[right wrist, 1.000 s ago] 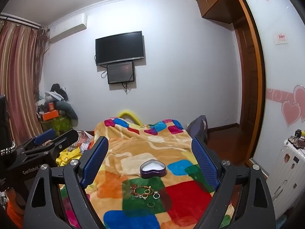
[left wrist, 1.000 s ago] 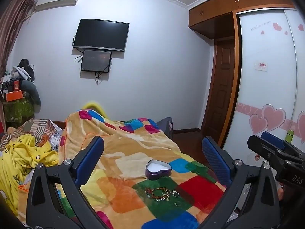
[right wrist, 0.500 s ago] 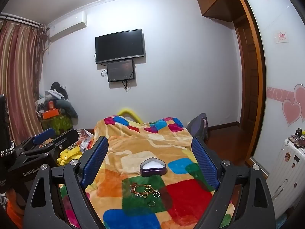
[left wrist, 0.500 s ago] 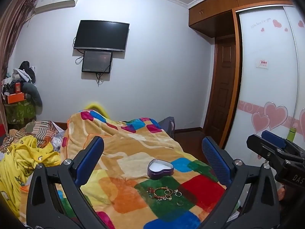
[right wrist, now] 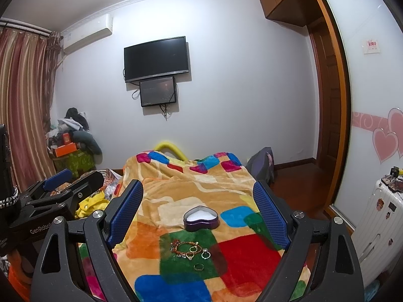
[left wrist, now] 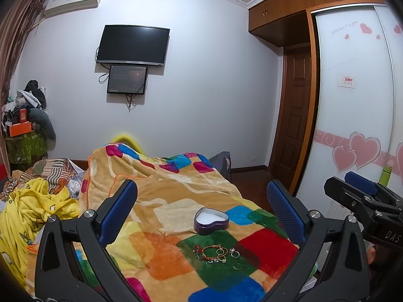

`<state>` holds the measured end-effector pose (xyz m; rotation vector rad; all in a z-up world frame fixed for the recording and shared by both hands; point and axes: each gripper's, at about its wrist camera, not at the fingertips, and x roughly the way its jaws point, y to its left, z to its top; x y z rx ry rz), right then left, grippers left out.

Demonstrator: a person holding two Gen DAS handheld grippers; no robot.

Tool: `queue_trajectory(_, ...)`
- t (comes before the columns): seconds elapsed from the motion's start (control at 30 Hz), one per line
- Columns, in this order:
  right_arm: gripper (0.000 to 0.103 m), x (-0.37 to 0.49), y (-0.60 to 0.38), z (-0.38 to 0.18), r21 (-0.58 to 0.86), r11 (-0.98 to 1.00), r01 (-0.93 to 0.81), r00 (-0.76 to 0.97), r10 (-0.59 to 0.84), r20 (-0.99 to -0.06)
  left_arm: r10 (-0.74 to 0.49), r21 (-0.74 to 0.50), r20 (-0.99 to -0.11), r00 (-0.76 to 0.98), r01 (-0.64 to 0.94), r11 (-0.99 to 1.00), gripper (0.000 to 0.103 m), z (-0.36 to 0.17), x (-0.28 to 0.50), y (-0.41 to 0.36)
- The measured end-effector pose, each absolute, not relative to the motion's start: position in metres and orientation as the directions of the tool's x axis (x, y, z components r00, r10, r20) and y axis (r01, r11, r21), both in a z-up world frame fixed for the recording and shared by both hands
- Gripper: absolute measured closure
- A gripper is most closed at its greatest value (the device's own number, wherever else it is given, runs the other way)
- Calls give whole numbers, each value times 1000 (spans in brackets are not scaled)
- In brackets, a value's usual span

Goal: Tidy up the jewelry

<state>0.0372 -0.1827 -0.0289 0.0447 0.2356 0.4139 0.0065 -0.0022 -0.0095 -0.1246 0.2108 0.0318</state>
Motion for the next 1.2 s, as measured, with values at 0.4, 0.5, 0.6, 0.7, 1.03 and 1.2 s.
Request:
queue_trajectory(0.4, 16, 37, -183, -28, 91, 915, -393, 888, 403, -219, 10, -118, -210, 978, -36, 992, 0, -10, 8, -3)
queue_trajectory(0.5, 16, 37, -183, -28, 90, 915, -393, 888, 403, -220, 10, -117, -209, 978, -35, 992, 0, -9, 8, -4)
queue_trajectory(0.6, 16, 37, -183, -27, 90, 915, -393, 888, 403, -221, 8, -120, -208, 978, -33, 992, 0, -8, 9, -5)
queue_trajectory(0.7, 16, 37, -183, -28, 89, 915, -393, 888, 403, -220, 8, -118, -209, 978, -34, 992, 0, -8, 8, -4)
queue_trajectory(1.03, 16, 36, -184, -24, 91, 915, -393, 889, 404, -217, 5, -118, -207, 978, -30, 993, 0, -7, 9, -6)
queue_trajectory(1.2, 16, 35, -184, -24, 90, 915, -393, 889, 403, -218, 3, -115, -202, 979, -27, 993, 0, -5, 8, -8)
